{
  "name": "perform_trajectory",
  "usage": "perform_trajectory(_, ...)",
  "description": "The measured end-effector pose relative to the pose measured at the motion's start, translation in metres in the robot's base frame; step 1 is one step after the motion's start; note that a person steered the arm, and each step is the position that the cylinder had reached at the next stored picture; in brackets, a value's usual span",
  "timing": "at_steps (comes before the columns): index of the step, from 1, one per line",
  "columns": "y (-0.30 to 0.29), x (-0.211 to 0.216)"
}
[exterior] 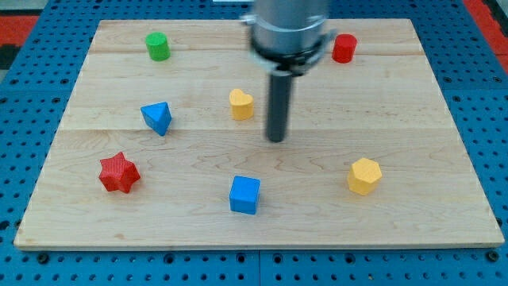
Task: Touch the bottom of red star
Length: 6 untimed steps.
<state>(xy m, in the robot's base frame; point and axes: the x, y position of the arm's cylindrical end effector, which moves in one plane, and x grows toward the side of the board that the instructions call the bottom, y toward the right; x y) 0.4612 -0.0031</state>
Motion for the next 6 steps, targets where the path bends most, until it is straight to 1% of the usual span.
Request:
perform_trajectory(1, -0.029, 0.0)
perform_trajectory(2, -0.028, 0.021)
perform_trajectory(3, -0.023, 0.068)
perform_trajectory(4, -0.087, 0.088)
perform_trajectory(5, -0.148, 0.083)
perform_trajectory(6, -0.179, 0.096)
